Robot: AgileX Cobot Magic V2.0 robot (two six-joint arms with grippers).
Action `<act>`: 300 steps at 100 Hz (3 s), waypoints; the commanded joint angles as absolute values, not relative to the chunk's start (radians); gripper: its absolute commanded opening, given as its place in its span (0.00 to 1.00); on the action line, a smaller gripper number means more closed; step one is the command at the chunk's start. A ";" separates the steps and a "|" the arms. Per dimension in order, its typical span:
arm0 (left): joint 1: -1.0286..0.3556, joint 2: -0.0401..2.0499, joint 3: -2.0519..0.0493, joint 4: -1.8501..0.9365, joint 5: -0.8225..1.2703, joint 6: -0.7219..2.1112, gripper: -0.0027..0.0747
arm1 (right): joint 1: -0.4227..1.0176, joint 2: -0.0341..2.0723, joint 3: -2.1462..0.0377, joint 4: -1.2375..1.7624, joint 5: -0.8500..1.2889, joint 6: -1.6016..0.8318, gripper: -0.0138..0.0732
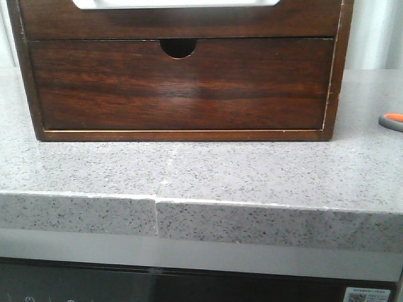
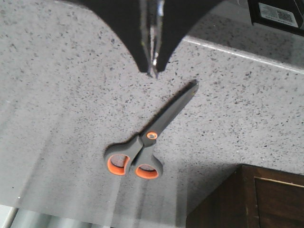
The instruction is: Put scissors in drawer with both arms
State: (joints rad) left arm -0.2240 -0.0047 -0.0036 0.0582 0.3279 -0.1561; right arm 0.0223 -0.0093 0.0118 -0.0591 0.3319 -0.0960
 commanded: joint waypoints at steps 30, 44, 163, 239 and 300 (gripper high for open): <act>-0.228 -0.037 0.016 0.050 0.280 -0.163 0.01 | 0.018 -0.036 0.043 -0.060 0.304 -0.101 0.11; -0.228 -0.037 0.016 0.050 0.280 -0.163 0.01 | 0.018 -0.036 0.043 -0.060 0.304 -0.101 0.11; -0.228 0.233 -0.329 -0.532 0.285 -0.085 0.01 | 0.018 0.027 -0.207 0.520 0.303 -0.125 0.11; -0.357 0.994 -0.712 -1.328 0.514 0.456 0.40 | 0.018 0.444 -0.630 0.243 0.704 0.065 0.54; -0.483 1.129 -0.797 -1.856 0.435 0.650 0.40 | 0.018 0.471 -0.659 0.194 0.727 0.153 0.54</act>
State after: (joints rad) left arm -0.4759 1.1385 -0.7410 -1.7909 0.4246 0.6425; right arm 0.0223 0.4566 -0.6244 0.2009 0.7851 0.1531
